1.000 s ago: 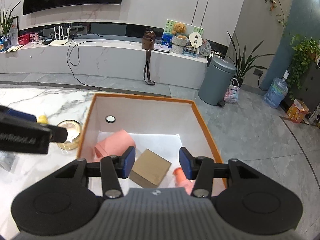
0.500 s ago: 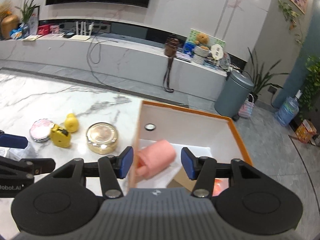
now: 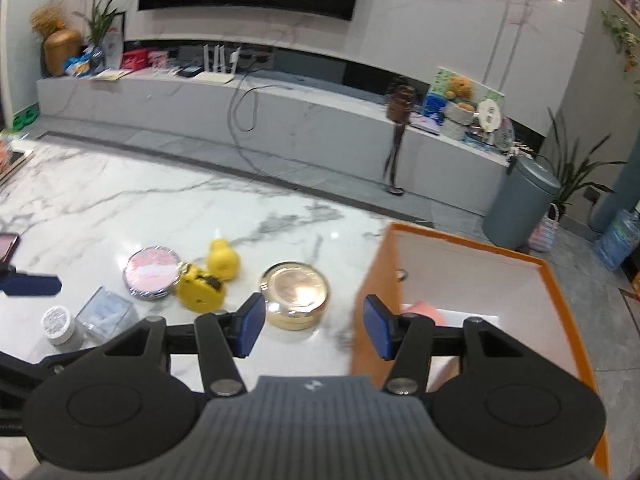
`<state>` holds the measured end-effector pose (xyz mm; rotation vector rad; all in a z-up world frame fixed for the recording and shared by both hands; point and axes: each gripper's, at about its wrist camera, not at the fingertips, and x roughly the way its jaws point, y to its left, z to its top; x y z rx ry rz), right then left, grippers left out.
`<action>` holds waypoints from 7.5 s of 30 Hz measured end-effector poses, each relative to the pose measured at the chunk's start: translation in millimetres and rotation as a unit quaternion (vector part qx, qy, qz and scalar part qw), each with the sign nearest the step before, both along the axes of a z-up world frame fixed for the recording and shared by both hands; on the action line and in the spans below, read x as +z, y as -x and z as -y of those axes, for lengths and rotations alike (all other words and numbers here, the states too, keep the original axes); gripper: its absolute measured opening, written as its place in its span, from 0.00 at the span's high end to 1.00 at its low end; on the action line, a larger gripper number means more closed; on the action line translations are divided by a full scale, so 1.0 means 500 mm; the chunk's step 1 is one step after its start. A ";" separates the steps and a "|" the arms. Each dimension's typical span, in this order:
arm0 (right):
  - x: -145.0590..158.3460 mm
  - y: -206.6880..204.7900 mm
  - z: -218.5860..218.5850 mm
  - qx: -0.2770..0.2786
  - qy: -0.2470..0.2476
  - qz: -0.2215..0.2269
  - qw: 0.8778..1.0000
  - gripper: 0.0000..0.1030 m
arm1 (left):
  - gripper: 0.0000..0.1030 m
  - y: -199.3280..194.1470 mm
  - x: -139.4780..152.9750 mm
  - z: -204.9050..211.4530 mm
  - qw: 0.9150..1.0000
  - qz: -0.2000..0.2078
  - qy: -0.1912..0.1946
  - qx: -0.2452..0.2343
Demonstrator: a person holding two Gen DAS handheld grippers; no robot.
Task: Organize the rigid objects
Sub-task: 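Move the left tool toward the clear cube box while the right tool approaches the yellow tape measure, then close the left gripper on the clear cube box while the right gripper grasps the tape measure, then lift and carry the cube box and tape measure over the orange box, then lower both into the orange box and open both grippers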
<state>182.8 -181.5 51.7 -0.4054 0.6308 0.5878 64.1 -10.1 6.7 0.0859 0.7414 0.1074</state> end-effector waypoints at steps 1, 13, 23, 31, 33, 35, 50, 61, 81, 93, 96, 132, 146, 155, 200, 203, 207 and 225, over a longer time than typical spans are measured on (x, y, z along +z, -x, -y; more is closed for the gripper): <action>-0.005 0.001 -0.009 0.004 0.004 0.000 1.000 0.46 | 0.16 0.005 -0.004 -0.008 1.000 0.004 0.004 -0.001; -0.061 -0.012 -0.078 0.021 0.004 -0.028 0.999 0.40 | 0.16 0.039 -0.061 -0.125 0.995 0.020 0.084 0.054; -0.084 -0.052 -0.116 0.001 -0.013 -0.045 0.999 0.40 | 0.15 0.019 -0.086 -0.090 0.991 0.029 0.122 0.036; -0.092 -0.056 -0.164 0.018 -0.023 -0.054 0.998 0.39 | 0.15 -0.009 -0.108 -0.067 0.996 0.029 0.077 0.016; -0.097 -0.057 -0.173 0.020 -0.026 -0.058 0.998 0.38 | 0.15 -0.018 -0.116 -0.065 0.997 0.026 0.073 0.020; -0.105 -0.057 -0.183 0.024 -0.026 -0.068 0.997 0.38 | 0.15 -0.024 -0.121 -0.062 0.997 0.023 0.070 0.018; -0.166 -0.079 -0.236 0.074 0.000 -0.107 0.992 0.38 | 0.15 -0.050 -0.134 -0.070 0.998 0.010 0.065 0.026; -0.176 -0.081 -0.229 0.216 0.054 -0.064 0.973 0.47 | 0.15 -0.046 -0.128 -0.081 0.997 0.006 0.070 0.011; -0.185 -0.079 -0.260 0.208 0.031 -0.113 0.971 0.69 | 0.24 -0.047 -0.133 -0.081 0.998 0.007 0.068 0.004; -0.182 -0.084 -0.263 0.188 0.025 -0.135 0.973 0.81 | 0.39 -0.049 -0.134 -0.084 0.998 0.002 0.066 0.004; -0.178 -0.081 -0.258 0.185 0.027 -0.135 0.973 0.81 | 0.41 -0.045 -0.126 -0.081 0.998 0.007 0.067 0.001; -0.012 -0.035 -0.083 0.136 -0.050 -0.083 0.986 0.81 | 0.46 0.031 -0.018 -0.002 0.998 0.026 0.058 -0.019; 0.029 -0.094 0.063 0.058 -0.109 -0.081 0.989 0.81 | 0.46 -0.029 0.063 0.071 0.996 0.040 0.052 -0.059; 0.023 -0.154 0.182 -0.030 -0.139 -0.095 0.985 0.81 | 0.46 -0.127 0.125 0.134 0.991 0.042 0.081 -0.099; -0.135 -0.168 0.264 0.036 0.076 -0.235 0.968 0.81 | 0.45 -0.542 -0.011 0.387 0.966 -0.143 0.002 -0.215; -0.140 -0.168 0.271 0.039 0.078 -0.242 0.966 0.81 | 0.45 -0.557 -0.023 0.394 0.964 -0.156 -0.006 -0.216; -0.144 -0.168 0.271 0.043 0.083 -0.245 0.965 0.81 | 0.45 -0.570 -0.041 0.406 0.961 -0.170 -0.021 -0.216; -0.142 -0.184 0.278 0.022 0.087 -0.235 0.968 0.63 | 0.36 -0.574 -0.055 0.413 0.959 -0.174 -0.050 -0.216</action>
